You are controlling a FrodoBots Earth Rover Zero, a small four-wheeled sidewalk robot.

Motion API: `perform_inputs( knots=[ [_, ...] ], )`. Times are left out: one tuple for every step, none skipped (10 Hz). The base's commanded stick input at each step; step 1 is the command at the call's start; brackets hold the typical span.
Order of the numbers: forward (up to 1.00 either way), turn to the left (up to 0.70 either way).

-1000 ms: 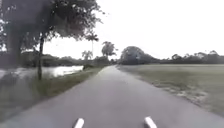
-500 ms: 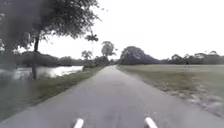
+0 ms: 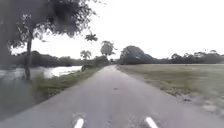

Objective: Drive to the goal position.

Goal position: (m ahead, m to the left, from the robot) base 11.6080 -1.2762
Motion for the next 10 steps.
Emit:
perform_inputs(
  knots=[
    [0.85, 0.00],
    [0.85, 0.00],
    [0.85, 0.00],
    [0.85, 0.00],
    [0.85, 0.00],
    [0.85, 0.00],
    [0.85, 0.00],
    [0.85, 0.00],
    [0.85, 0.00],
    [0.85, 0.00]
  ],
)
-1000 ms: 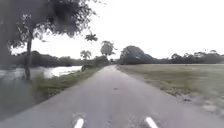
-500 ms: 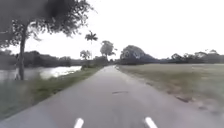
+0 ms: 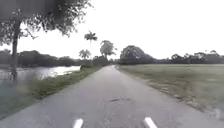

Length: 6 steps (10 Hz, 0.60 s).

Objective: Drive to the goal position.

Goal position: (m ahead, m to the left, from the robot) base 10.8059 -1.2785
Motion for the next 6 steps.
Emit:
perform_inputs(
  knots=[
    [0.85, 0.00],
    [0.85, 0.00],
    [0.85, 0.00],
    [0.85, 0.00],
    [0.85, 0.00],
    [0.85, 0.00]
  ],
)
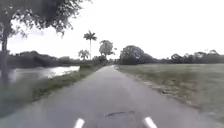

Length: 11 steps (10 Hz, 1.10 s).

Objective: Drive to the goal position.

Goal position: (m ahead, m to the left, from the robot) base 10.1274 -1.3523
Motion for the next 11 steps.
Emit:
perform_inputs(
  knots=[
    [0.85, 0.00],
    [0.85, 0.00],
    [0.85, 0.00],
    [0.85, 0.00],
    [0.85, 0.00],
    [0.85, 0.00],
    [0.85, 0.00],
    [0.85, 0.00],
    [0.85, 0.00],
    [0.85, 0.00],
    [0.85, 0.00]
  ],
)
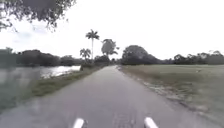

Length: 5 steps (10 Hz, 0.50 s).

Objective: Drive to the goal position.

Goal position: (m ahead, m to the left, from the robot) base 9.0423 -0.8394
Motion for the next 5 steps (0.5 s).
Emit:
perform_inputs(
  knots=[
    [0.85, 0.00],
    [0.85, 0.00],
    [0.85, 0.00],
    [0.85, 0.00],
    [0.85, 0.00]
  ],
)
